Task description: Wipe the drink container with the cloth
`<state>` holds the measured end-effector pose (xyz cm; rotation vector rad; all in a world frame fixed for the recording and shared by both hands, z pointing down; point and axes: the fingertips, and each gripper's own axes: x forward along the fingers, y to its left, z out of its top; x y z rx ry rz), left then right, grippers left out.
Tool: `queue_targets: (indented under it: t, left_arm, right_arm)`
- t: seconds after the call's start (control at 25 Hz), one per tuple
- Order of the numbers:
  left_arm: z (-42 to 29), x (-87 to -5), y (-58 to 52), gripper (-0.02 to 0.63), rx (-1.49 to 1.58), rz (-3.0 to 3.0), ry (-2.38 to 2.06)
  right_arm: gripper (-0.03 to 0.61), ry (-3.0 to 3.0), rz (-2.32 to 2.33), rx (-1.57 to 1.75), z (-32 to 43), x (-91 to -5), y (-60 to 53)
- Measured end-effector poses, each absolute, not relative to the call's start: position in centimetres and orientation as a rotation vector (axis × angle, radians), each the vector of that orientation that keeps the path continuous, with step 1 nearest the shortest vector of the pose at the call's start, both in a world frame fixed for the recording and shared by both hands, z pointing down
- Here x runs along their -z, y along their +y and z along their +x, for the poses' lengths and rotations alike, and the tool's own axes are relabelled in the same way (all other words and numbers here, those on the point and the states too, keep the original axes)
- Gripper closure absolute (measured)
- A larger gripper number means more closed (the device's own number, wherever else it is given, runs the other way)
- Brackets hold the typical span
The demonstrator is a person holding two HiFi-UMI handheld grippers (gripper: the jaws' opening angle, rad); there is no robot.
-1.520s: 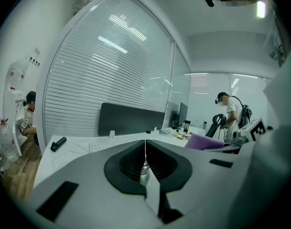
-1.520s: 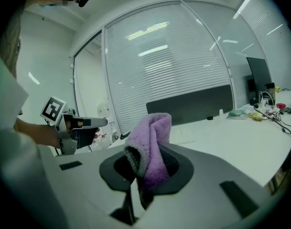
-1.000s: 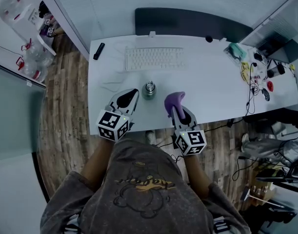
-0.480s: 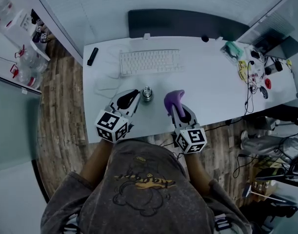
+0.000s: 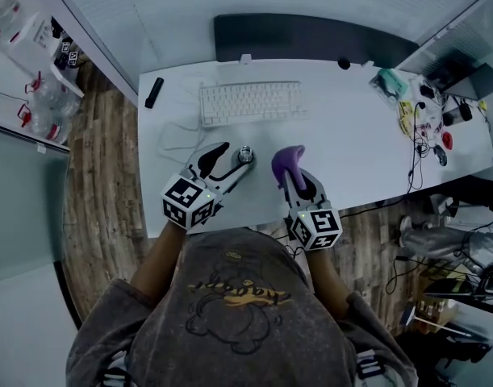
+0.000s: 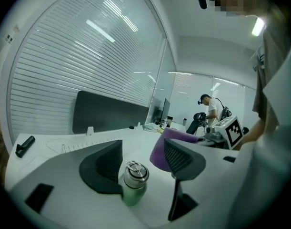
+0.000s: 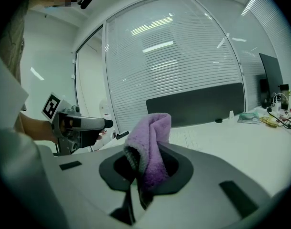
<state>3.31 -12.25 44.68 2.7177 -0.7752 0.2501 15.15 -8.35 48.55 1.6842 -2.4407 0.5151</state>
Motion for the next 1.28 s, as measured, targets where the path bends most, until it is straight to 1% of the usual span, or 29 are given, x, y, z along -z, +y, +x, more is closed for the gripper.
queue_targets:
  t: [0.04, 0.12, 0.68, 1.12, 1.2, 1.28]
  left_arm:
    - [3.5, -44.9, -12.2, 0.335, -0.271, 2.728, -0.754]
    - [3.9, -45.3, -12.2, 0.324, -0.313, 2.741, -0.724]
    - [6.1, -49.5, -12.5, 0.324, -0.520, 2.739, -0.656]
    - [6.3, -52.4, -13.2, 0.324, -0.633, 2.701, -0.665]
    - [6.4, -52.5, -13.3, 0.329, -0.632, 2.695, -0.678]
    - [6.3, -52.7, -13.5, 0.361, -0.629, 2.684, -0.697]
  right_arm:
    - [0.529, -2.441, 1.683, -0.516, 15.2, -48.6, -8.6]
    - [0.529, -2.442, 1.683, -0.520, 15.3, -48.7, -8.9]
    - [0.529, -2.427, 1.671, -0.569, 16.5, -49.6, -9.5]
    - [0.529, -2.417, 1.659, -0.594, 17.1, -50.3, -9.5]
    - [0.529, -2.413, 1.656, -0.597, 17.2, -50.5, -9.5]
    - [0.529, -2.410, 1.652, -0.603, 17.3, -50.8, -9.5]
